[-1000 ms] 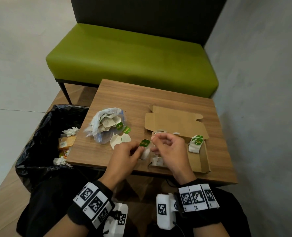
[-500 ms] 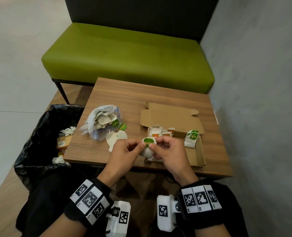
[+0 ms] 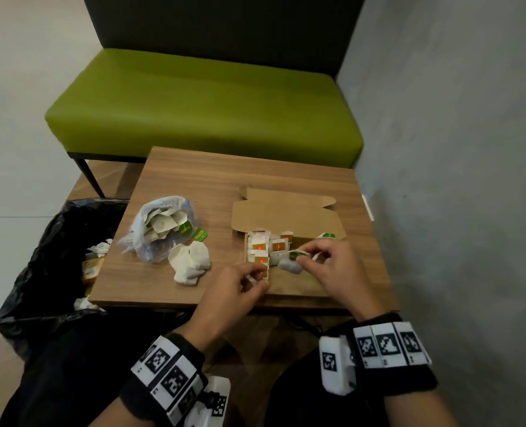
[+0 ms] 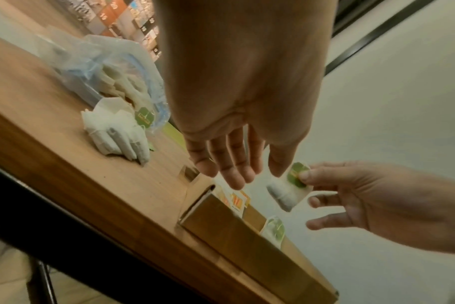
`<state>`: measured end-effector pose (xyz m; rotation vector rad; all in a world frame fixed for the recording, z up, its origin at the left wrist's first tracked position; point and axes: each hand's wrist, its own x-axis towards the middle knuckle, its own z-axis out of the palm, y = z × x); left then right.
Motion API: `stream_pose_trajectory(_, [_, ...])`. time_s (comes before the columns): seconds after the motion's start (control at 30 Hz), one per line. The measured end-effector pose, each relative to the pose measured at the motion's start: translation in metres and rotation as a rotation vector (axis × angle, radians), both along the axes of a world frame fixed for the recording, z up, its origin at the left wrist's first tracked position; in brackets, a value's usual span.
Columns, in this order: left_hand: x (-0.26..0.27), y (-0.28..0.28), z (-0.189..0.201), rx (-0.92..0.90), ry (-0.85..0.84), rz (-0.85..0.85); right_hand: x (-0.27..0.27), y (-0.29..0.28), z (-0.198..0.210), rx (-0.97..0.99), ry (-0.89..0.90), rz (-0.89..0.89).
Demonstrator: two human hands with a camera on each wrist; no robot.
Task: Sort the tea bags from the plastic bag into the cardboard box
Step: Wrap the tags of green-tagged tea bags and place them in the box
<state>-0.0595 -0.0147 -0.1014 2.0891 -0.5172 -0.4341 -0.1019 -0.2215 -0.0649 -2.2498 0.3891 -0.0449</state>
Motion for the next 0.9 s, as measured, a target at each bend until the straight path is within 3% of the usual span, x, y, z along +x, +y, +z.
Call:
stream_pose_trajectory(0.13, [-0.003, 0.0, -0.007, 0.134, -0.097, -0.104, 0.011, -0.054, -0.011, -0.239, 0.086, -0.089])
stream_pose_trajectory(0.37, [-0.001, 0.002, -0.014, 0.204, -0.13, -0.193, 0.028, -0.088, -0.038, -0.236, 0.299, -0.022])
stream_pose_trajectory(0.67, [0.001, 0.004, -0.016, 0.201, -0.164, -0.228, 0.031, -0.077, -0.041, -0.617, 0.201, -0.093])
stream_pose_trajectory(0.9, [-0.002, 0.005, -0.014, 0.179, -0.179, -0.217, 0.037, -0.066, -0.025, -0.608, 0.147, -0.138])
